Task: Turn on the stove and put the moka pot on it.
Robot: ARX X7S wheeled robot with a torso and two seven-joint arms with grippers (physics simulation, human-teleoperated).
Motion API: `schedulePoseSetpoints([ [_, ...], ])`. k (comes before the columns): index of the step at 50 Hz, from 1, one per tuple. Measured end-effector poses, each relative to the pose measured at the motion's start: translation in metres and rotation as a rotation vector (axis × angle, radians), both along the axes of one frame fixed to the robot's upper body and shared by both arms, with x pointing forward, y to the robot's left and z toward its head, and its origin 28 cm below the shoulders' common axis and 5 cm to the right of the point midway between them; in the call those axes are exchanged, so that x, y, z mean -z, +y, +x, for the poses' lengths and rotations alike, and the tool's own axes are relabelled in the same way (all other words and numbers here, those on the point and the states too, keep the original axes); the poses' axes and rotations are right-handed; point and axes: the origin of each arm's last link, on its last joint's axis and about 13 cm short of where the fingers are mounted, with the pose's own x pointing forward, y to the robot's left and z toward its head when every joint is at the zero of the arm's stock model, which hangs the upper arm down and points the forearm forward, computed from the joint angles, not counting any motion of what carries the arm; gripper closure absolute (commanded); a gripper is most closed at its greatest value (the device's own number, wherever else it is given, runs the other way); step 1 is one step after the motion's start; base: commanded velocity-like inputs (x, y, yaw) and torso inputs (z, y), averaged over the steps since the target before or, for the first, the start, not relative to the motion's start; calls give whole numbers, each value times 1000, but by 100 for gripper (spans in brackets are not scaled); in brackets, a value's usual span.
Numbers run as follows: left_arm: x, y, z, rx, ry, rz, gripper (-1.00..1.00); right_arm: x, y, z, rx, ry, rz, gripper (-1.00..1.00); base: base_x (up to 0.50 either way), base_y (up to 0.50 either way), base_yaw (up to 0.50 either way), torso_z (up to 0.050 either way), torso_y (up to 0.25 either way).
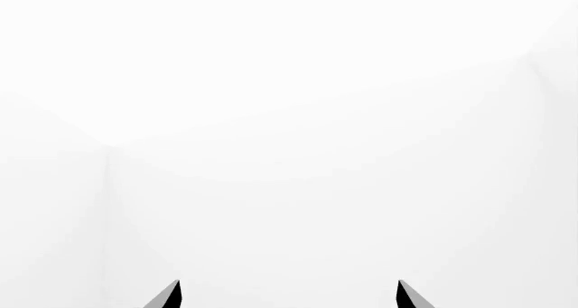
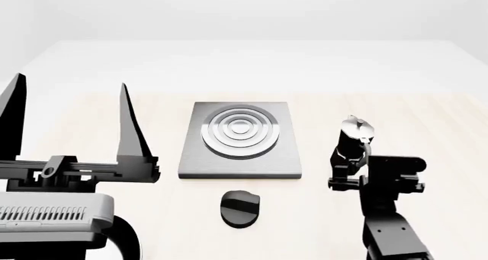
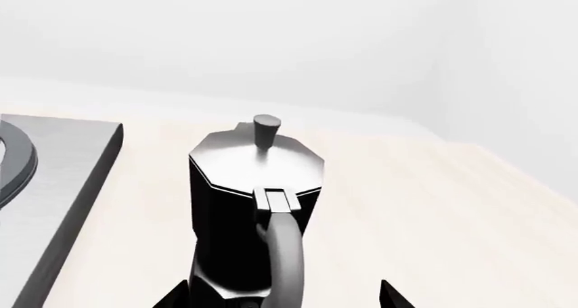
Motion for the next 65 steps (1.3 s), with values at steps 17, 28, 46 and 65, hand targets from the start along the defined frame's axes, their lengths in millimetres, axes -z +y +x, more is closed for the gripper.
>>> schedulePoseSetpoints([
  [17, 0, 0, 0, 1, 0, -1, -100, 10, 0, 2, 2, 22, -8, -100, 0, 0, 0, 0, 0],
  [28, 1, 0, 1, 2, 1, -2, -100, 14, -2, 5, 16, 33, -7, -100, 0, 0, 0, 0, 0],
  [46, 2, 0, 0, 3, 3, -4, -100, 16, 1, 5, 7, 4, 15, 100, 0, 0, 0, 0, 0],
  [65, 2, 0, 0, 4, 4, -5, -100, -4, 8, 6, -15, -57, 15, 100, 0, 0, 0, 0, 1],
])
